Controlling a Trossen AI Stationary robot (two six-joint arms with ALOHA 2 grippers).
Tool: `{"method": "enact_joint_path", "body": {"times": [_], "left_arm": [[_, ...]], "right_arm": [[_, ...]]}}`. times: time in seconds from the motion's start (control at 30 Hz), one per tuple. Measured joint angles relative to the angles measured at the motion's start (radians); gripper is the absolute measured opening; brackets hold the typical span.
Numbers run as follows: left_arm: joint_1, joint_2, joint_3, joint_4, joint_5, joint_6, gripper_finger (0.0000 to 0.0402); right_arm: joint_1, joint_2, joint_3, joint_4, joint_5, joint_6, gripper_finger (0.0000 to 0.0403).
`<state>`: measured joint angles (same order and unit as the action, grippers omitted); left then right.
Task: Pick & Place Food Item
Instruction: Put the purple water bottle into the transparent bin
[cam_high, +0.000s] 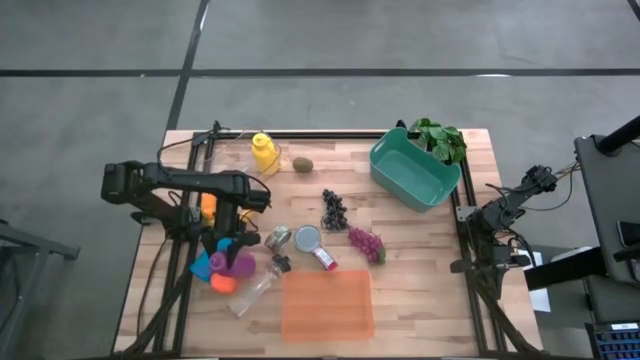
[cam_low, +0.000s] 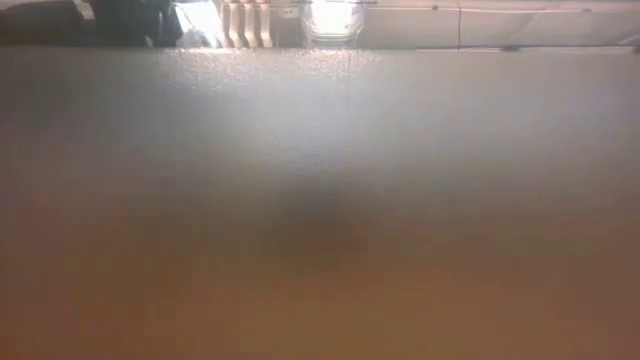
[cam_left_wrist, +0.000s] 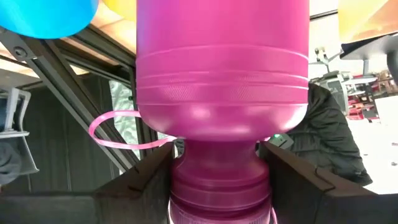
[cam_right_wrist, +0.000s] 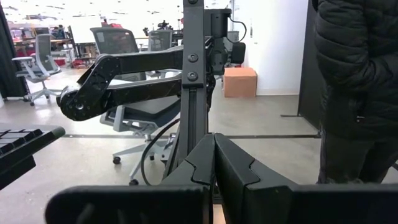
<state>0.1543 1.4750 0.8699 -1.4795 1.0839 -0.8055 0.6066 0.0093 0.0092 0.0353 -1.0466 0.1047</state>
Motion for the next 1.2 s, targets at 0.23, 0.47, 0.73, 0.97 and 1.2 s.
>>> {"method": "enact_joint_path", "body": {"times": [0.23, 0.47, 0.73, 0.97, 1.2], "left_arm": [[0.021, 0.0, -0.001, 0.002, -0.041, -0.003, 0.0214], [0.026, 0.0, -0.001, 0.017, -0.044, -0.008, 0.0239], [0.037, 0.0, -0.028, 0.017, -0.04, -0.015, 0.0282], [0.039, 0.0, -0.029, 0.017, -0.033, -0.033, 0.0305], [0.045, 0.0, -0.02, 0.016, -0.018, -0.033, 0.0308]], "right_arm": [[0.0, 0.0, 0.0, 0.0, 0.0, 0.0, 0.0008], [0.0, 0.0, 0.0, 0.0, 0.0, 0.0, 0.0008], [0.0, 0.0, 0.0, 0.0, 0.0, 0.0, 0.0008], [0.0, 0.0, 0.0, 0.0, 0.0, 0.0, 0.0008], [0.0, 0.0, 0.0, 0.0, 0.0, 0.0, 0.0008]]}}
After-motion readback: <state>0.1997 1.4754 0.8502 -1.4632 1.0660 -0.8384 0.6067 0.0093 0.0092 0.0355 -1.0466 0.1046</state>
